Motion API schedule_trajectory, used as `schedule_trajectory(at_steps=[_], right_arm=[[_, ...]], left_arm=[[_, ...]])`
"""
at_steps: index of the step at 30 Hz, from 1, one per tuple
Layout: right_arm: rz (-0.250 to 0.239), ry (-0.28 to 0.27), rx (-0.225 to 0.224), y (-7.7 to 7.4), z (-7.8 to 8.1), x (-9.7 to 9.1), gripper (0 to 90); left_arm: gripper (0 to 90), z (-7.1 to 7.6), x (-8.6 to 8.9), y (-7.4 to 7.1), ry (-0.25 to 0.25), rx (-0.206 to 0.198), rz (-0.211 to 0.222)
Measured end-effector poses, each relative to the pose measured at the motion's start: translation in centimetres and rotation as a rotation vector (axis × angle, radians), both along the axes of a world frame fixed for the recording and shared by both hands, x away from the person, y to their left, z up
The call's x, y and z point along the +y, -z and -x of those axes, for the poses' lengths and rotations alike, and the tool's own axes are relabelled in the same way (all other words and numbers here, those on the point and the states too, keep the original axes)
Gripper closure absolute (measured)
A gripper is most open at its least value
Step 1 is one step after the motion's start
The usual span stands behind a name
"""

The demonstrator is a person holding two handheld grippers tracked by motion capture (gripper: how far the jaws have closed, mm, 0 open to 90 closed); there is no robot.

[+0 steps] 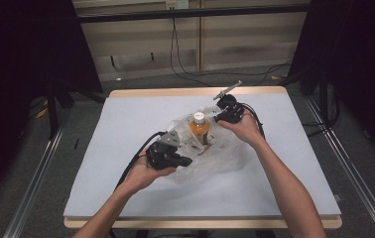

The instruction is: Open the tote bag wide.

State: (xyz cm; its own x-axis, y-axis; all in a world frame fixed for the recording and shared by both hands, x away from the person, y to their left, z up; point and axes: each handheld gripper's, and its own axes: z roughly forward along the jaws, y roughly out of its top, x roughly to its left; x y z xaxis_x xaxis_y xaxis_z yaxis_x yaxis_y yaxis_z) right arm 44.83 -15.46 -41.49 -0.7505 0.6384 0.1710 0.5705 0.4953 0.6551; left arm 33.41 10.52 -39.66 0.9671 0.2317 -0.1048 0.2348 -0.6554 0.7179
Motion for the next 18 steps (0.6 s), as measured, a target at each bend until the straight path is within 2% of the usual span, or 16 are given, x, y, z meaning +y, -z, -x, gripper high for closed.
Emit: schedule_trajectory(at_steps=[1,2,4,6,7,11,12,13,14,15,16,17,18], right_arm=[[0.000,0.000,0.000,0.0,0.0,0.0,90.0],[0.001,-0.006,-0.002,0.2,0.6,0.0,90.0],[-0.006,-0.009,-0.001,0.5,0.8,-0.1,90.0],[-0.006,-0.006,0.018,1.5,1.2,-0.4,90.0],[-0.008,-0.008,0.025,1.7,1.3,-0.5,90.0],[-0.004,-0.022,0.031,2.3,1.6,-0.2,90.0],[0.015,-0.032,0.032,2.3,1.8,0.2,90.0],[0.015,-0.032,0.032,2.3,1.8,0.2,90.0],[0.028,-0.038,0.042,2.4,2.0,0.4,90.0],[0.046,-0.049,0.050,2.6,2.1,0.8,90.0],[0.046,-0.049,0.050,2.6,2.1,0.8,90.0],[0.063,-0.047,0.053,2.8,2.1,0.9,90.0],[0.076,-0.048,0.051,3.1,2.1,1.0,90.0]], left_arm=[[90.0,-0.4,0.1,-0.4,0.001,-0.015,0.005],[90.0,-0.4,0.1,-0.6,-0.008,-0.009,0.011],[90.0,-0.7,0.3,-1.1,-0.012,-0.016,0.032],[90.0,-0.9,0.3,-1.9,-0.016,-0.030,0.043],[90.0,-1.4,0.3,-2.7,-0.014,-0.043,0.050],[90.0,-2.3,0.2,-3.7,-0.030,-0.046,0.077],[90.0,-2.7,-0.3,-3.8,-0.035,-0.069,0.068],[90.0,-2.7,-0.3,-3.8,-0.035,-0.069,0.068],[90.0,-3.1,-0.7,-3.6,-0.042,-0.071,0.049],[90.0,-4.3,-1.1,-2.4,-0.055,-0.036,0.005],[90.0,-4.3,-1.1,-2.4,-0.055,-0.036,0.005],[90.0,-4.8,-1.3,-1.5,-0.073,-0.012,-0.028],[90.0,-5.2,-1.3,-0.6,-0.067,0.002,-0.072]])
